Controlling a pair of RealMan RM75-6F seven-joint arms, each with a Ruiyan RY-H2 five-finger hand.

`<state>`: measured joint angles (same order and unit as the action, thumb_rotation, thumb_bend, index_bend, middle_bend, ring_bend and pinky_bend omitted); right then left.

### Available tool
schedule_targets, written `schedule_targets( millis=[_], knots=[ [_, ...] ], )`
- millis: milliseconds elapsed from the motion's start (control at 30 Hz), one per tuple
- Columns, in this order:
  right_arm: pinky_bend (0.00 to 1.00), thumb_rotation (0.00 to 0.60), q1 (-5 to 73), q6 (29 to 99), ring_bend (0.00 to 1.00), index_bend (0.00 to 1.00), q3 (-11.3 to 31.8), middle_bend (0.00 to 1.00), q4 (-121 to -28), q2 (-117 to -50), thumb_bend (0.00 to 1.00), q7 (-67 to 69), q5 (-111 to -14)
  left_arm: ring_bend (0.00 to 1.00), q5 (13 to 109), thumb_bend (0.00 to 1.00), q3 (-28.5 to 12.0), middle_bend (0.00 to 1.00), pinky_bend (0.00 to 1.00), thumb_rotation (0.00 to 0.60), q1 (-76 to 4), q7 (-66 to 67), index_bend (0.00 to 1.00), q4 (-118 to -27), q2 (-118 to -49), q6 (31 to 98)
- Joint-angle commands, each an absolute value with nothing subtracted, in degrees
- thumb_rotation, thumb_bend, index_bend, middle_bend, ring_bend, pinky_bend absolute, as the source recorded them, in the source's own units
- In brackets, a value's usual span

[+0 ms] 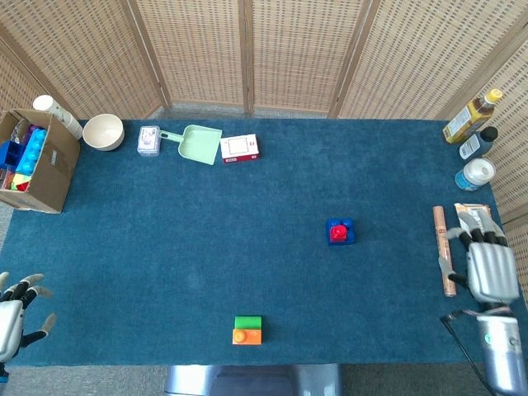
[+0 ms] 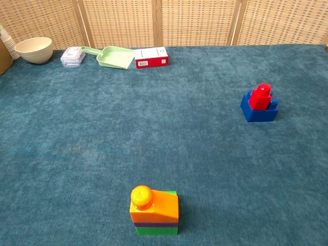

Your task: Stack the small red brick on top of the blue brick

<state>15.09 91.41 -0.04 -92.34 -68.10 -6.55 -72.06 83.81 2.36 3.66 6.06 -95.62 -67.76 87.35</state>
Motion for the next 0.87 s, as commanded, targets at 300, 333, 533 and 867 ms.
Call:
schedule_targets(
  millis=[300,333,533,867],
  knots=[
    [0.17,0.598,5.78,95.77,0.04,0.41,-2.13,0.2,-85.35,-72.13,0.26,-1.46,-75.07,0.27,86.61,0.38,4.3,0.25,0.03,0.6,5.29,4.73,0.41,-94.38,-69.71,88.84],
    [0.17,0.598,5.04,95.96,0.04,0.41,-2.13,0.2,-84.85,-72.33,0.26,-0.7,-75.29,0.27,86.84,0.38,4.35,0.25,0.03,0.6,5.42,4.61,0.41,-94.28,-69.88,89.05],
    [0.17,0.6,3.24,96.2,0.04,0.42,-1.69,0.2,-83.96,-71.9,0.26,-0.53,-77.12,0.27,88.24,0.38,4.17,0.25,0.03,0.6,5.14,5.53,0.41,-94.76,-69.93,89.46],
    [0.16,0.6,2.64,93.68,0.04,0.42,-0.06,0.2,-84.96,-71.75,0.26,-2.18,-78.15,0.27,87.79,0.38,3.45,0.25,0.02,0.6,4.61,7.09,0.41,-96.08,-69.8,88.78]
  ],
)
